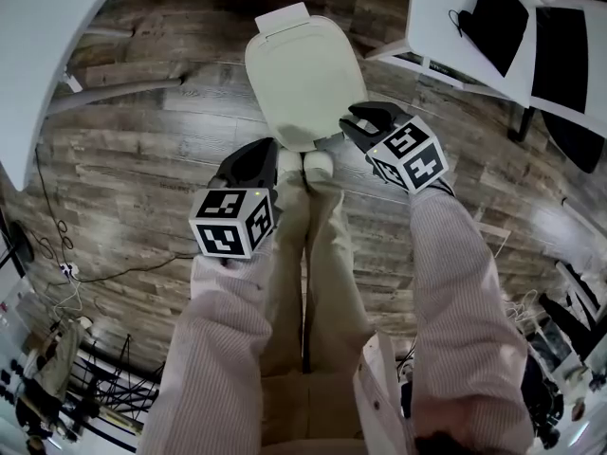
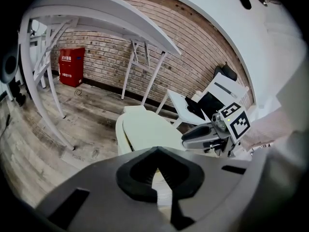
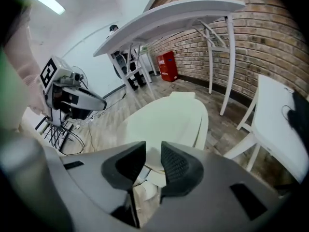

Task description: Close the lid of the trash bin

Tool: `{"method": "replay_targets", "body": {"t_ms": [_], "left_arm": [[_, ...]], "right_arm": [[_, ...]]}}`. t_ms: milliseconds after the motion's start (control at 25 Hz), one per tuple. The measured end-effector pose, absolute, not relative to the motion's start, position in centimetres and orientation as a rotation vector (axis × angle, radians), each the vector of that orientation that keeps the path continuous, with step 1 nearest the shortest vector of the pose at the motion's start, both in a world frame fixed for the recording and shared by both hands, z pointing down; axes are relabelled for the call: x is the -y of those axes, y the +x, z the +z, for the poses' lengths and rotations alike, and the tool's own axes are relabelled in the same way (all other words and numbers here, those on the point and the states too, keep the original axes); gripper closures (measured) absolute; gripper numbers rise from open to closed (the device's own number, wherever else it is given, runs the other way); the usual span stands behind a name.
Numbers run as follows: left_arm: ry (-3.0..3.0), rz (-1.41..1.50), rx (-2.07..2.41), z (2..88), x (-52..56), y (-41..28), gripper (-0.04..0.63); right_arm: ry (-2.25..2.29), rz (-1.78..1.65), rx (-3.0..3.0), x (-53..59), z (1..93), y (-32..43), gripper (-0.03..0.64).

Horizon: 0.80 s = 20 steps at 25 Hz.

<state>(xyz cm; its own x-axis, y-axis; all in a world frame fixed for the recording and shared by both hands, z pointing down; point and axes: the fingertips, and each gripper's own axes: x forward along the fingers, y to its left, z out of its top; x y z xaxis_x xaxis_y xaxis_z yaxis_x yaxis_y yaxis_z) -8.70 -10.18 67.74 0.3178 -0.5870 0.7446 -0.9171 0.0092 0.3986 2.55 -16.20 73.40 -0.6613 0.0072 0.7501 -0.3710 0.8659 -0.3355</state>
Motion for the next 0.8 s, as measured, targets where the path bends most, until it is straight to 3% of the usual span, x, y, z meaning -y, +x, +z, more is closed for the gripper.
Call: {"method": "replay_targets", "body": {"t_ms": [160, 800], "left_arm": [[1.681, 0.460, 1.367, 68.3, 10.3, -8.7, 0.601], [1.659, 0.459, 1.348, 71.1, 9.0, -8.1, 0.601]], "right_arm": [[0.354, 0.605, 2.212, 17.0, 74.4, 3.1, 0.603], [0.488, 0.587, 2.151, 16.4, 77.5, 3.4, 0.611]]}}
